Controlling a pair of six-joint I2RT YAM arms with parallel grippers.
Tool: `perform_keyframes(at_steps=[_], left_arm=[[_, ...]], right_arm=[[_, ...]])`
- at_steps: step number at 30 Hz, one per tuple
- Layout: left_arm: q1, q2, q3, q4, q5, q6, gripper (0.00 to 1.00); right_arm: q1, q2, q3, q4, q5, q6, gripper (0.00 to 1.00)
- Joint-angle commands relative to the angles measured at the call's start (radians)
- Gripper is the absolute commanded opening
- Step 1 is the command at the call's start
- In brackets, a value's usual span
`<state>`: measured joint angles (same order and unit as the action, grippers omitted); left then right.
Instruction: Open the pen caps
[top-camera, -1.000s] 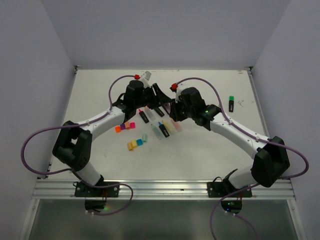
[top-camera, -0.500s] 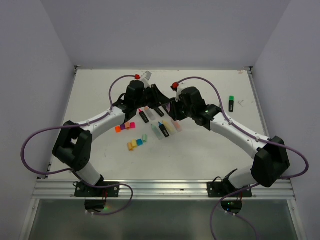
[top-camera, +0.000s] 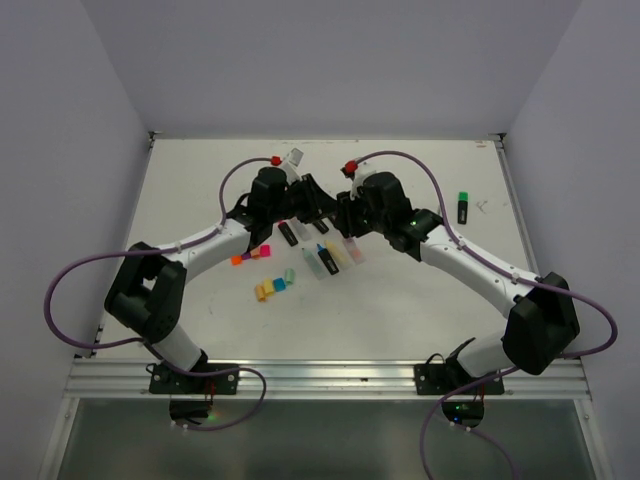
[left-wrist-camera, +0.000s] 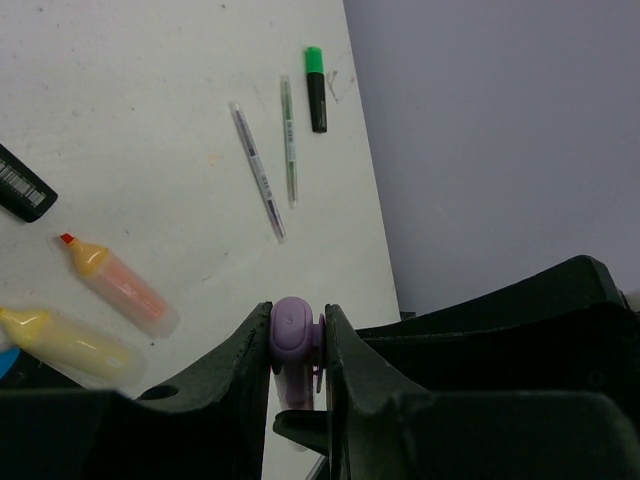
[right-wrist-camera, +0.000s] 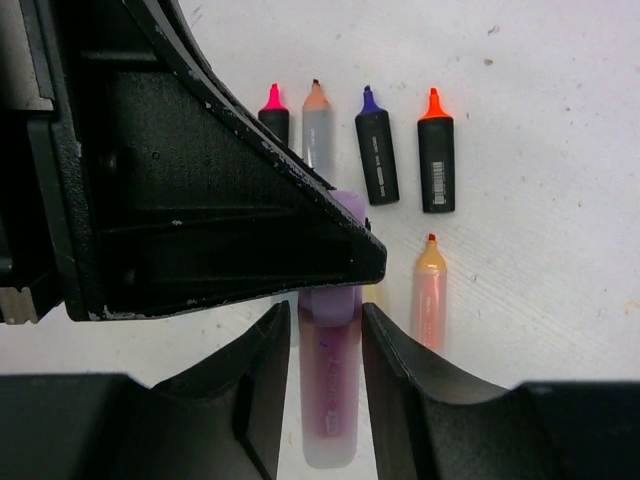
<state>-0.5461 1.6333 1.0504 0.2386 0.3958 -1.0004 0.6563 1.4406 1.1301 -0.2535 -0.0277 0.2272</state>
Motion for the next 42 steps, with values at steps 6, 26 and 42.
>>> perform_keyframes(at_steps=[6, 26, 42], left_arm=[[0.026, -0.079, -0.001, 0.079, 0.031, -0.041, 0.0], [0.241, 0.039, 0.296, -0.021, -0.067, 0.049, 0.0], [0.091, -0.324, -0.134, -0.117, -0.054, 0.131, 0.0]], right_arm=[[0.006, 0.006, -0.01, 0.06, -0.049, -0.005, 0.37], [0.105, -0.06, -0.136, -0.021, 0.049, 0.058, 0.0], [0.08, -0.077, -0.181, -0.155, 0.17, -0.011, 0.0]])
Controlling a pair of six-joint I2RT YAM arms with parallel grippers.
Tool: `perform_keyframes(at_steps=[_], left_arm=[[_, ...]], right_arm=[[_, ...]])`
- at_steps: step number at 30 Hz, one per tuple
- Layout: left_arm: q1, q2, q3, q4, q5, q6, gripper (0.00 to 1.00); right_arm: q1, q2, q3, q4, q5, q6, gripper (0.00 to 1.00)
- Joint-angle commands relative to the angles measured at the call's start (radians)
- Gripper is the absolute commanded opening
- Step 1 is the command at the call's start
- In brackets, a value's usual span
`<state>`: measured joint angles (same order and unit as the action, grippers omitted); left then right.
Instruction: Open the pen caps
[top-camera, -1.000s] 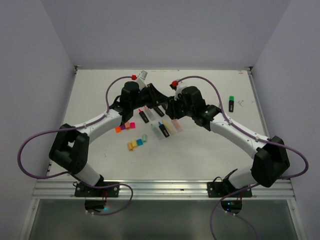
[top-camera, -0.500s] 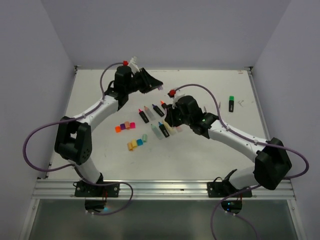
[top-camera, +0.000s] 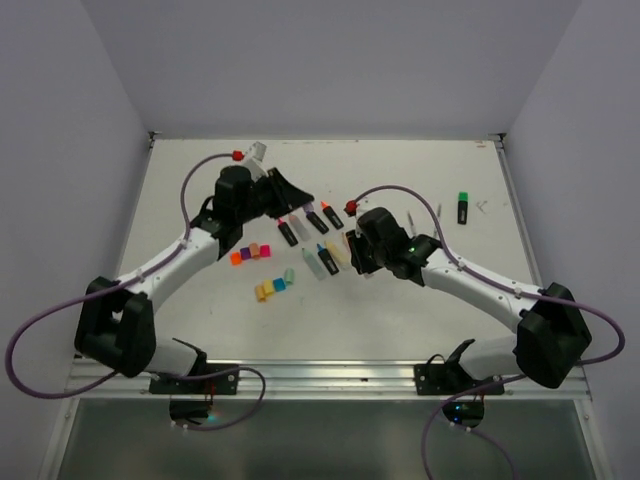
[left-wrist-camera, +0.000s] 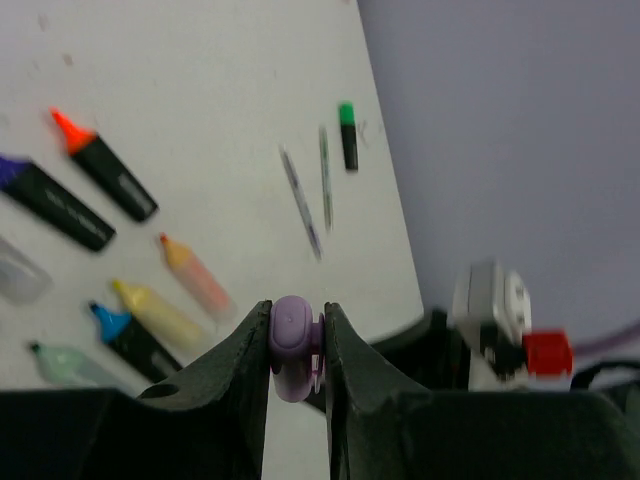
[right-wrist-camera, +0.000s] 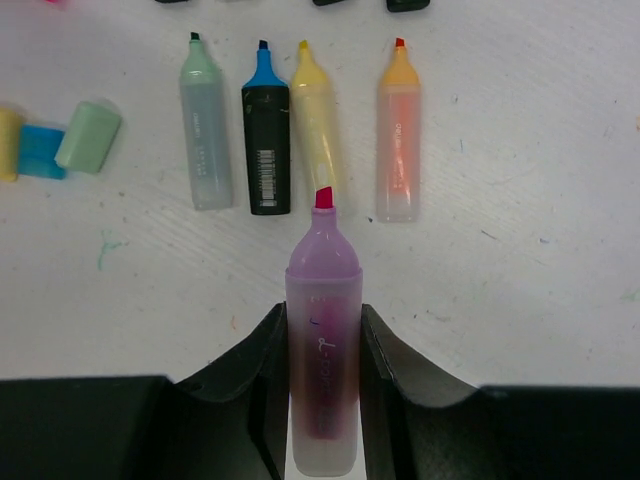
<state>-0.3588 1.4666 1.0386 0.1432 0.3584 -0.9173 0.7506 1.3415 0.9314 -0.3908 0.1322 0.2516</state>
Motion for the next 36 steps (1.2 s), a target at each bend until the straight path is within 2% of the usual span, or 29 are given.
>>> perform_keyframes(at_steps=[1, 6, 10, 15, 21, 33, 35, 36], left_arm=[[-0.121, -0.196, -0.217, -0.039, -0.03, 0.04, 0.0], [-0.245, -0.447, -0.492, -0.065, -0.113, -0.055, 0.0], [-0.314, -0.5, -0.574, -0.083, -0.148, -0.115, 0.0], [-0.416, -0.479, -0.659, -0.031, -0.188, -0.161, 0.0], [-0.476, -0.476, -0.759, -0.004, -0.239, -0.206, 0.0], [-0.514, -0.298, -0.798, 0.159, -0.272, -0.233, 0.0], [-0.514, -0.282, -0.802, 0.173, -0.276, -0.239, 0.0], [-0.514, -0.278, -0.804, 0.191, -0.276, -0.241, 0.04]], right_arm=[[-0.014, 0.033, 0.015, -0.005, -0.02, -0.031, 0.0], [-0.01, 0.039, -0.074, 0.111, -0.114, 0.04, 0.0], [0.045, 0.1, -0.095, 0.153, -0.111, 0.09, 0.0], [0.095, 0.139, -0.12, 0.222, -0.111, 0.15, 0.0], [0.128, 0.148, -0.129, 0.24, -0.105, 0.169, 0.0], [0.231, 0.173, -0.171, 0.279, -0.083, 0.212, 0.0], [0.24, 0.194, -0.167, 0.276, -0.074, 0.213, 0.04], [0.242, 0.199, -0.169, 0.279, -0.072, 0.216, 0.06]])
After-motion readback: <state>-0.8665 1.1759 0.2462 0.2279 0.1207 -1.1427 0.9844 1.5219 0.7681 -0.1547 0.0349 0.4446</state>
